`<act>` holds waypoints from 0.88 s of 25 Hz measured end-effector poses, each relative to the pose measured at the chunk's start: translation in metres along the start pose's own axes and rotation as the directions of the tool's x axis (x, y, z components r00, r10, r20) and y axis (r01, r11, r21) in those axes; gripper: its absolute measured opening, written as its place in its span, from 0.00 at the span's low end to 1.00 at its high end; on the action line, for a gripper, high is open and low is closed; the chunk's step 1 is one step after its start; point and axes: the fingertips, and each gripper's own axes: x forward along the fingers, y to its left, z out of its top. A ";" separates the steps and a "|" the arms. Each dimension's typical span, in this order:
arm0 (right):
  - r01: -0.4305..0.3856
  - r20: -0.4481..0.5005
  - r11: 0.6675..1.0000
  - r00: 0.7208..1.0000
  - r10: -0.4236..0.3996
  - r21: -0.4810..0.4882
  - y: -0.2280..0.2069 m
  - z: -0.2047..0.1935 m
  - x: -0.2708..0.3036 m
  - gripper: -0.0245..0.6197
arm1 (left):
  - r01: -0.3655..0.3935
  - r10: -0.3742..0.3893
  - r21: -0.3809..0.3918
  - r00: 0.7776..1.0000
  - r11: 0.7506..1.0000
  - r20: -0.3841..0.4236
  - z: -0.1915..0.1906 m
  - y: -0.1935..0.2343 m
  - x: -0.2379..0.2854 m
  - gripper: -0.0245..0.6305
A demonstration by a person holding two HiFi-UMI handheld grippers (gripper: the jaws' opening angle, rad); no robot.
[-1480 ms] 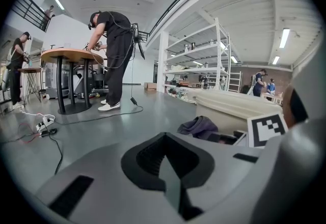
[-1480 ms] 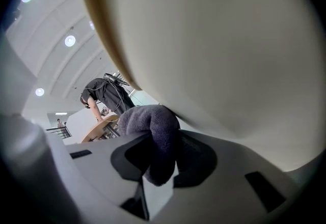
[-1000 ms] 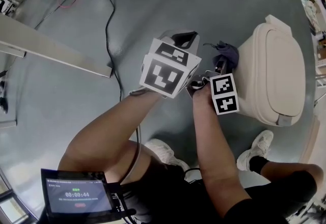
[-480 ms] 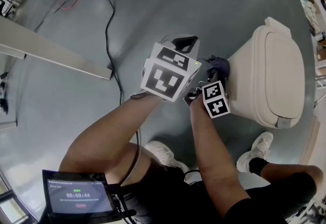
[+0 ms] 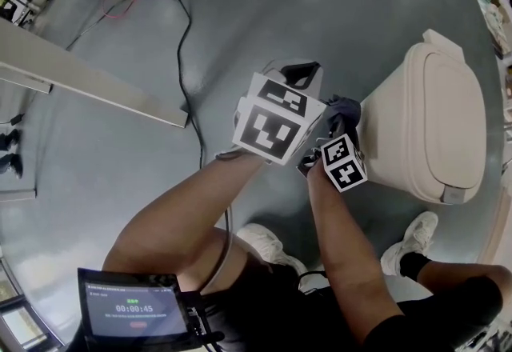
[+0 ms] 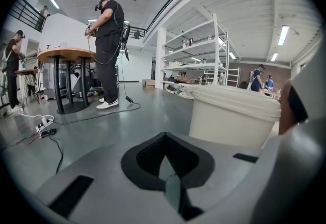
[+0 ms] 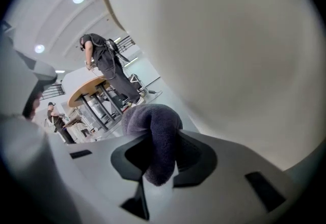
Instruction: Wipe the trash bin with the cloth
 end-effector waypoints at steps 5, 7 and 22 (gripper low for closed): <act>-0.201 0.005 0.977 0.980 0.201 -0.066 0.060 0.002 -0.024 0.18 | -0.010 0.010 0.011 1.000 1.000 0.009 0.003 -0.004 -0.010 0.03; -0.273 0.009 0.956 0.961 0.275 -0.107 0.081 0.011 -0.041 0.18 | -0.025 0.025 0.023 1.000 0.999 0.012 0.007 -0.008 -0.019 0.03; -0.566 -0.040 0.698 0.788 0.614 -0.438 0.113 0.102 -0.232 0.18 | -0.174 0.174 0.026 0.985 0.984 0.016 0.013 -0.077 -0.138 0.03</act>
